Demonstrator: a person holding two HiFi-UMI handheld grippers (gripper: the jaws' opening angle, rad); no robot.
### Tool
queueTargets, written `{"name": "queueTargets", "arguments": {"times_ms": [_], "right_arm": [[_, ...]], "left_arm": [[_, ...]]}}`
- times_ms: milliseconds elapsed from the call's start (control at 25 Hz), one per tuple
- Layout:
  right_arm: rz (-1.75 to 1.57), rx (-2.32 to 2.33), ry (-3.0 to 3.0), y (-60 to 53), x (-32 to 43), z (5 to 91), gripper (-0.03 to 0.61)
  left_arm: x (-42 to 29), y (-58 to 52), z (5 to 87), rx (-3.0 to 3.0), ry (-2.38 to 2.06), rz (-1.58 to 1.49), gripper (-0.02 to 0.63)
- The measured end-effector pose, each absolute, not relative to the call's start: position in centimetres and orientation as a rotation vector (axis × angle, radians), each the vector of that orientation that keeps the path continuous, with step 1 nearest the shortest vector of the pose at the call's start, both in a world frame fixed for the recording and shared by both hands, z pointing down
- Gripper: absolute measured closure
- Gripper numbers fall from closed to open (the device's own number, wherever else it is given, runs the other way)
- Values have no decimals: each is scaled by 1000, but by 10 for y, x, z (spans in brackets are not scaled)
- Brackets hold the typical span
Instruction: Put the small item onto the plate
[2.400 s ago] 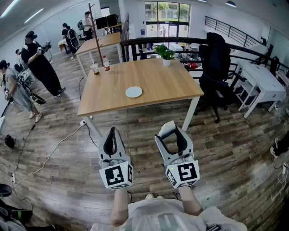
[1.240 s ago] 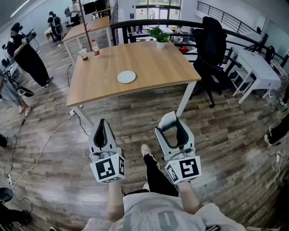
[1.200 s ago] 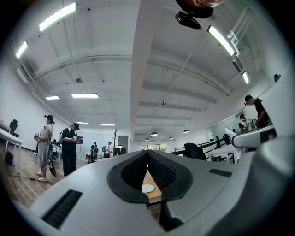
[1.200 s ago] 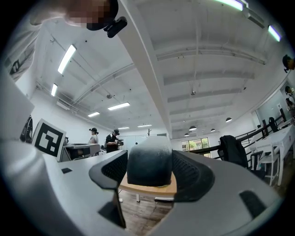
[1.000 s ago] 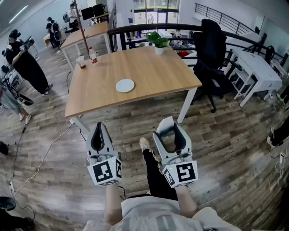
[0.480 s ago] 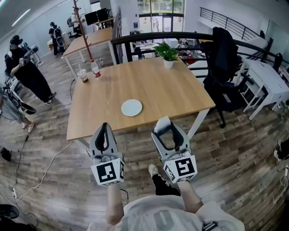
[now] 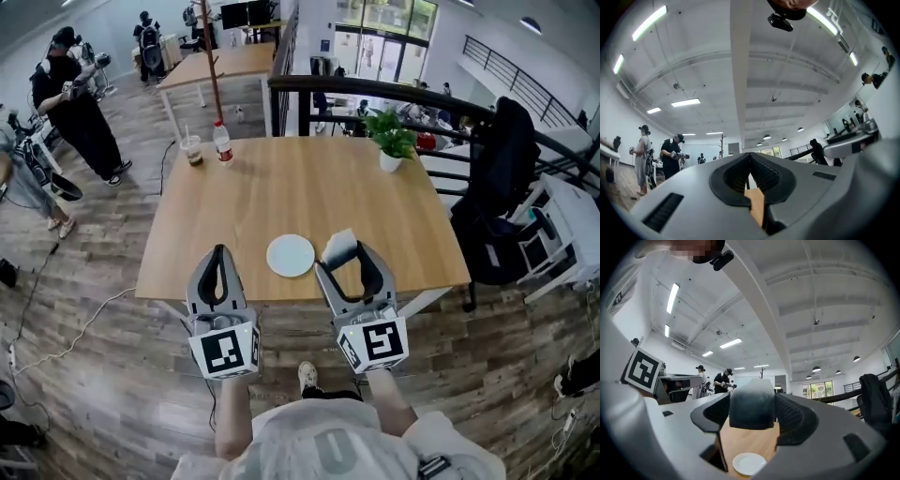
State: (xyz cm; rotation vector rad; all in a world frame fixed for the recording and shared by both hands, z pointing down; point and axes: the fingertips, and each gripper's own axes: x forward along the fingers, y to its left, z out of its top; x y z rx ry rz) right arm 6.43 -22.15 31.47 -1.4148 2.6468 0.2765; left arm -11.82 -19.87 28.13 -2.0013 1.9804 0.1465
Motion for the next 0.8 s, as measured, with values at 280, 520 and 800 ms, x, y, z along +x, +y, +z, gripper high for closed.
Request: {"name": "queueTargets", "arguments": {"times_ms": [280, 520, 800], "right_arm": [[297, -1368, 2688, -278, 45, 321, 272], [289, -1409, 2664, -318, 49, 317, 272], [205, -1436, 2669, -338, 43, 318, 273]], "left_arm": [[-130, -255, 288, -1944, 1989, -19, 606], [-137, -295, 289, -1914, 1998, -26, 606], [-136, -320, 294, -2009, 1983, -20, 606]]}}
